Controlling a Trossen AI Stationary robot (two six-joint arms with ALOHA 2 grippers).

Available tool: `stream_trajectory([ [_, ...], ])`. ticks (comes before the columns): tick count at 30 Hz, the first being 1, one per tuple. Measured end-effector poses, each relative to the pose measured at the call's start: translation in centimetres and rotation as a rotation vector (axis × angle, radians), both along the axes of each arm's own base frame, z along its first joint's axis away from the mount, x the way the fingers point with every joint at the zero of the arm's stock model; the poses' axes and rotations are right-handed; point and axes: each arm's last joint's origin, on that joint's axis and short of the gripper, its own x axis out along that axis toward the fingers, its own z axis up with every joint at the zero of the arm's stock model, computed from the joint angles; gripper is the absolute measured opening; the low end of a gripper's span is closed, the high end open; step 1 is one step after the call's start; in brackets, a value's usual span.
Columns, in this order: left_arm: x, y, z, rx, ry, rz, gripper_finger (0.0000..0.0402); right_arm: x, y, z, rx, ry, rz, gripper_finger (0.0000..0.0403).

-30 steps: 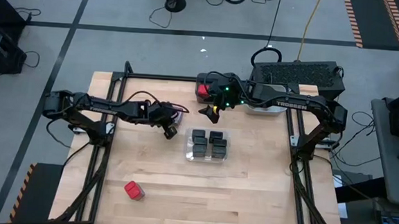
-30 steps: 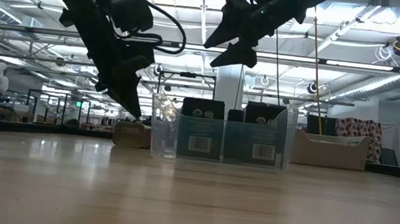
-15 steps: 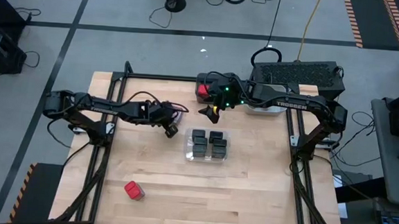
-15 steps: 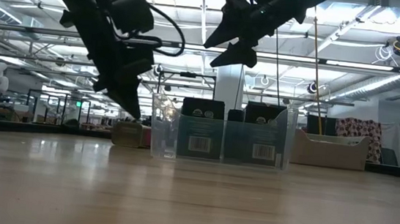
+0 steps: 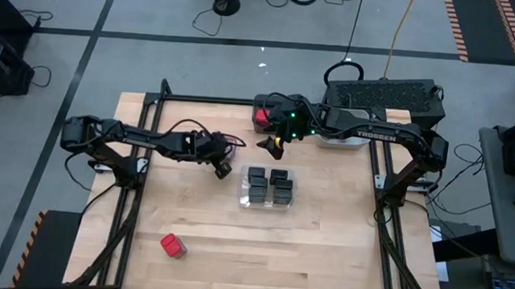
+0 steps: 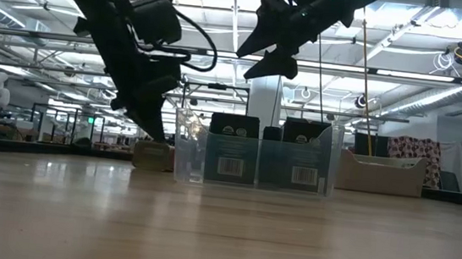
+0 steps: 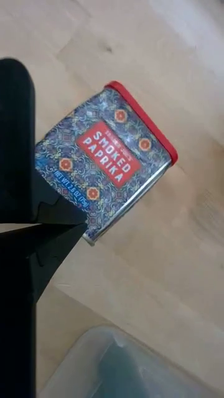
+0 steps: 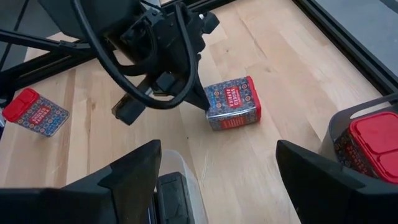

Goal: Sort spices by type
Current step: Put the red seasoning can into the black bin

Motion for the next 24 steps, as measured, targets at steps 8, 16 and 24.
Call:
stream_trajectory([
  [8,-0.9,-1.3,-2.0,-0.119,0.144,-0.024,0.0004,0.0,0.4,-0.1,0.005,0.016,0.010,0.0302],
  [16,-1.0,-2.2,-2.0,-0.136,0.116,-0.043,0.0004,-0.1,0.4,-0.2,0.001,0.029,0.018,0.0302],
  [24,-1.6,-3.7,-0.5,-0.255,0.085,-0.236,0.0004,-0.1,0.5,-0.3,0.002,0.035,0.018,0.0302],
])
